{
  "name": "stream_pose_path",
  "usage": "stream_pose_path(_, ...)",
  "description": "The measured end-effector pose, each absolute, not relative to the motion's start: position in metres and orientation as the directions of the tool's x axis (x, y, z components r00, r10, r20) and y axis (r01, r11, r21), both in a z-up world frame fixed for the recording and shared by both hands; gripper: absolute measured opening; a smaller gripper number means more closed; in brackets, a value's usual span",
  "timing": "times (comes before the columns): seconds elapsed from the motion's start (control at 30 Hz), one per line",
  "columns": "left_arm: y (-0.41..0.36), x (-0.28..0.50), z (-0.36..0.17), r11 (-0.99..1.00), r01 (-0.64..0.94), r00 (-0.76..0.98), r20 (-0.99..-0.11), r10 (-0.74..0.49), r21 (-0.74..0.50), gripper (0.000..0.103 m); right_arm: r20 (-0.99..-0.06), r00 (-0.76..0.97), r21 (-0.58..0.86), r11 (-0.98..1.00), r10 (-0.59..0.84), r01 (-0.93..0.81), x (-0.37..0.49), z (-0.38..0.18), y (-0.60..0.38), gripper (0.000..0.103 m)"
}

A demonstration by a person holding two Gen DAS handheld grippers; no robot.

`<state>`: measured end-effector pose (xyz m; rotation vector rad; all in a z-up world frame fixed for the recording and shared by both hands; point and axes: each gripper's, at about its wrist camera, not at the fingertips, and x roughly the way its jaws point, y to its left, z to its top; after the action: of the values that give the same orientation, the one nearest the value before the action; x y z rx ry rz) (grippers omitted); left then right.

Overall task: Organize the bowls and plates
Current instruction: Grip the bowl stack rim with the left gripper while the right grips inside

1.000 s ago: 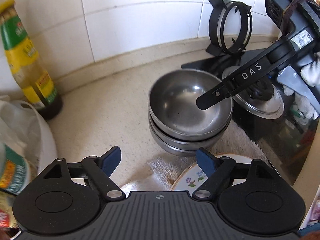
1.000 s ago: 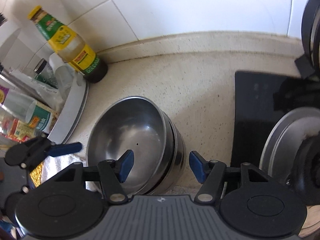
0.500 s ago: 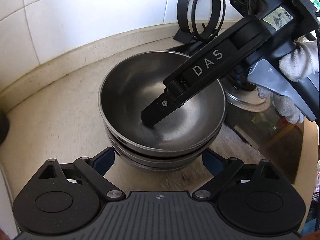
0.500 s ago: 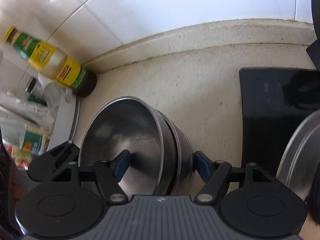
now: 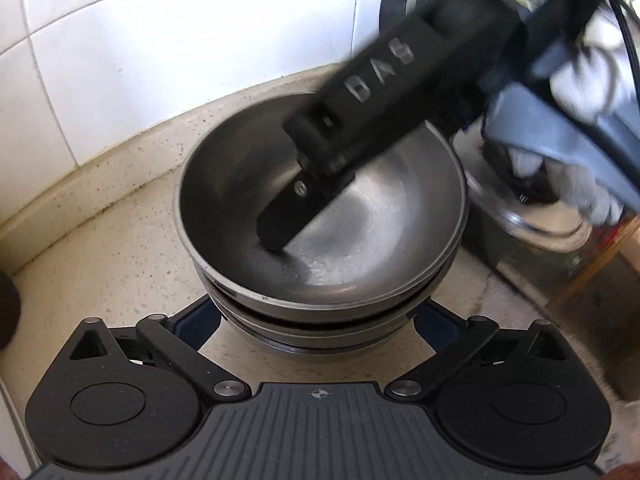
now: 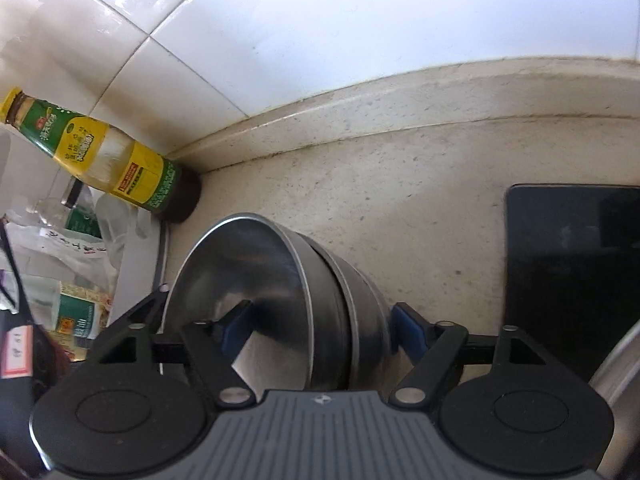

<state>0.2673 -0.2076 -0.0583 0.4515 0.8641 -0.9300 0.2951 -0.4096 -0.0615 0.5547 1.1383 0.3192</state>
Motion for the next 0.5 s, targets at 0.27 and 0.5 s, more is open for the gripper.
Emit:
stream_pose_path(0.27, -0.229, 0.273, -0.071, 0.539, 0.842, 0.316, -0.820, -0.477, 0.011, 0.103, -0.747, 0.400, 0.580, 0.815, 0.532, -0.001, 0.300, -0.065, -0.405, 0.084)
stream_pose_path(0.5, -0.243, 0.270, -0.076, 0.557, 0.830, 0.346, -0.807, -0.478, 0.026, 0.103, -0.747, 0.406, 0.572, 0.820, 0.526, -0.011, 0.302, -0.065, -0.404, 0.083)
